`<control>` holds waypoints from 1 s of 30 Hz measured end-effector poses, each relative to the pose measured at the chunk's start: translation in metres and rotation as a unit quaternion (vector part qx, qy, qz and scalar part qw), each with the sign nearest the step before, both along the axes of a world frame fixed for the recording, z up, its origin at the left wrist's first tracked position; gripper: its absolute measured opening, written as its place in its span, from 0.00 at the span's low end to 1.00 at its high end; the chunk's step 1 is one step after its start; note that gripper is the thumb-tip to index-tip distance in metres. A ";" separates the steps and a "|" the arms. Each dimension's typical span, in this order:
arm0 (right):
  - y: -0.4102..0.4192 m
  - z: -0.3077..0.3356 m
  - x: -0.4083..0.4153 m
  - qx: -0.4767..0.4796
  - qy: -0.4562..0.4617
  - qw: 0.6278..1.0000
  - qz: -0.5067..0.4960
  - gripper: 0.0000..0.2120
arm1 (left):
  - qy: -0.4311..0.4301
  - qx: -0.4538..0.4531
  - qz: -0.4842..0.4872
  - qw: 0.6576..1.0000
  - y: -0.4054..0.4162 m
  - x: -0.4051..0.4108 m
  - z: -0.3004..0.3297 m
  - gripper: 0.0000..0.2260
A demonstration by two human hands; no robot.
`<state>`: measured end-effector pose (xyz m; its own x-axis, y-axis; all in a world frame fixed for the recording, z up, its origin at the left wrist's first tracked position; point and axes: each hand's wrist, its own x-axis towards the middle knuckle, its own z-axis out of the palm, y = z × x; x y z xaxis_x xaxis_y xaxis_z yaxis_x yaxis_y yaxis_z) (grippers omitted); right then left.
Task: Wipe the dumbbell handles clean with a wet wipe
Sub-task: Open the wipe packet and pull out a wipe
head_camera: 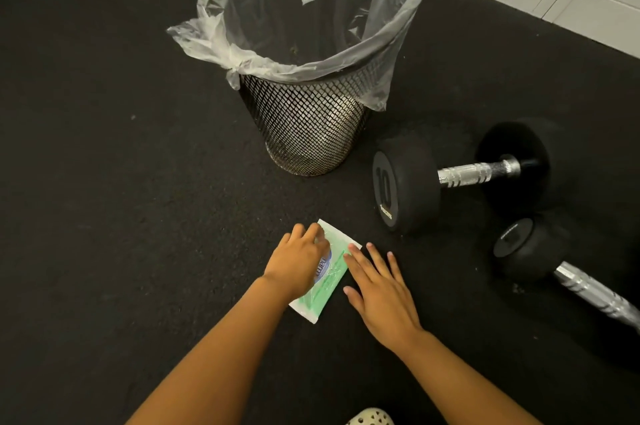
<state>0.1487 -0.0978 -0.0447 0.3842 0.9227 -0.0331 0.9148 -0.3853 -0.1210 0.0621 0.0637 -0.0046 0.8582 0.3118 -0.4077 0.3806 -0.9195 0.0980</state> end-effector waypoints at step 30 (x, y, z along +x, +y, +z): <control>0.063 0.012 -0.009 0.036 0.056 0.991 0.118 0.14 | -0.333 -0.203 0.317 0.864 -0.048 -0.050 -0.032 0.10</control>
